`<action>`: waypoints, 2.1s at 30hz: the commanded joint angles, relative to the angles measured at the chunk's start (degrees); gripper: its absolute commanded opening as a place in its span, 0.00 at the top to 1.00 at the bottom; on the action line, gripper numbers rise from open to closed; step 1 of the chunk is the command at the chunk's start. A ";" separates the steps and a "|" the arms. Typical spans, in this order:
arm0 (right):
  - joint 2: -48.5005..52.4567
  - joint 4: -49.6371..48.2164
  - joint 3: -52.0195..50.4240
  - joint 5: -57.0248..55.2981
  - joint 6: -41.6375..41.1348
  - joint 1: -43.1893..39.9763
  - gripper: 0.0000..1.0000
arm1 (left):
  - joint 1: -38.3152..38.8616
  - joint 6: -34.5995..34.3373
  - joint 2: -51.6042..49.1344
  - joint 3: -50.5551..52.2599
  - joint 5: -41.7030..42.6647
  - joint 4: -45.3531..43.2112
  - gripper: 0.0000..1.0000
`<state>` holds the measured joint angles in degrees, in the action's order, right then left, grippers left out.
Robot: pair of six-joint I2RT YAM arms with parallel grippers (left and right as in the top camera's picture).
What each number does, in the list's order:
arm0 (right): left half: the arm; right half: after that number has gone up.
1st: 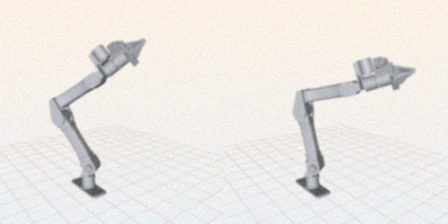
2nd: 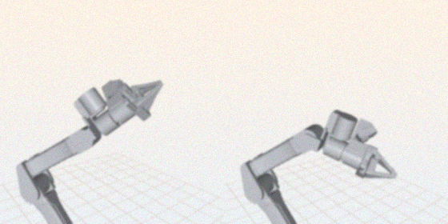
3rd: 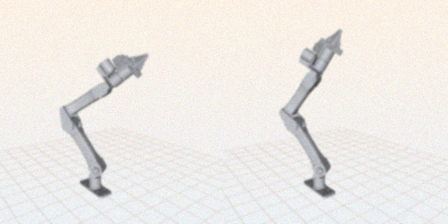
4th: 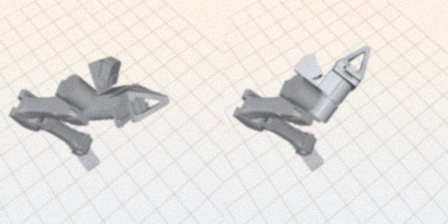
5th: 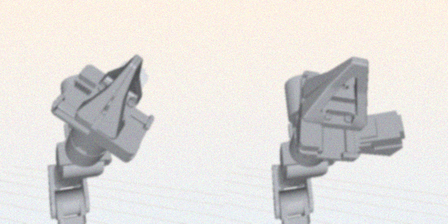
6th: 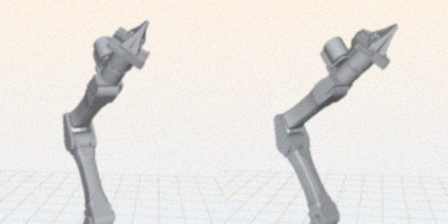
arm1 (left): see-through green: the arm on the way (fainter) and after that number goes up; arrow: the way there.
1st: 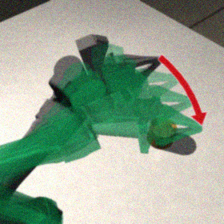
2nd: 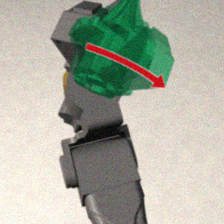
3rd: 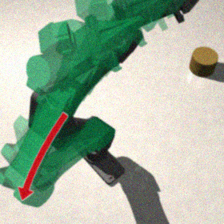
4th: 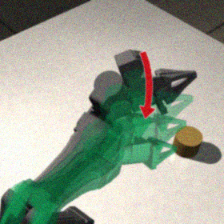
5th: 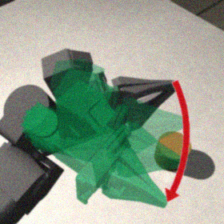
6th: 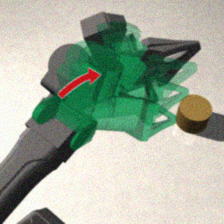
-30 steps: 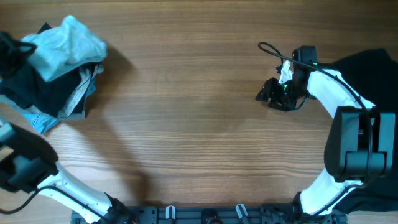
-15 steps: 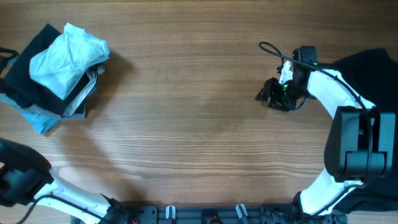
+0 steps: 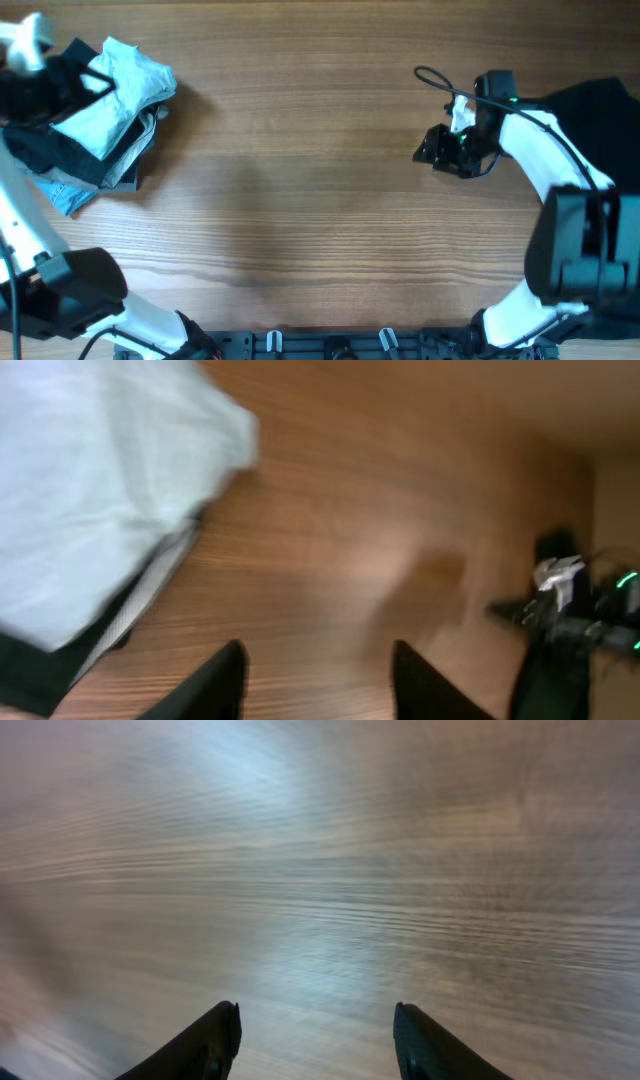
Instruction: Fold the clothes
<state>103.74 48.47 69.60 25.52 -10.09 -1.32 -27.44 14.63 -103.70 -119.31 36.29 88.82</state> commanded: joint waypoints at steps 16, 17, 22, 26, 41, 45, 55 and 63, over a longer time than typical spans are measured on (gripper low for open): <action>-57.22 0.76 8.61 2.45 -7.56 0.09 0.00 | 9.92 -7.82 40.83 -0.17 -22.10 5.22 0.00; -58.23 2.32 8.61 2.45 -7.96 0.09 0.00 | 9.92 -7.78 41.40 -0.17 -22.36 5.55 0.00; -59.98 9.33 8.61 2.45 -10.86 0.09 0.00 | 9.92 -7.80 43.39 -0.17 -22.47 5.57 0.00; -59.45 12.57 8.35 2.43 -17.84 0.09 0.00 | 9.92 -7.82 43.43 -0.17 -22.47 5.57 0.00; -65.11 13.40 5.29 -1.55 -39.36 0.09 0.00 | 9.92 -7.82 37.51 -0.17 -22.47 5.57 0.00; -70.25 16.06 1.14 -22.73 -35.67 0.09 0.00 | 9.92 -7.82 37.27 -0.17 -22.47 5.57 0.00; -87.95 -27.36 -37.64 -27.08 -10.10 0.09 0.00 | 9.92 -7.82 37.27 -0.17 -22.47 5.57 0.00; -102.44 -57.83 -64.50 -25.68 -10.64 0.09 0.00 | 9.92 -7.82 37.27 -0.17 -22.47 5.57 0.00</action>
<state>6.72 -2.72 11.94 -1.21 -21.02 -1.28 -17.74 7.35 -66.54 -119.48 14.35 94.37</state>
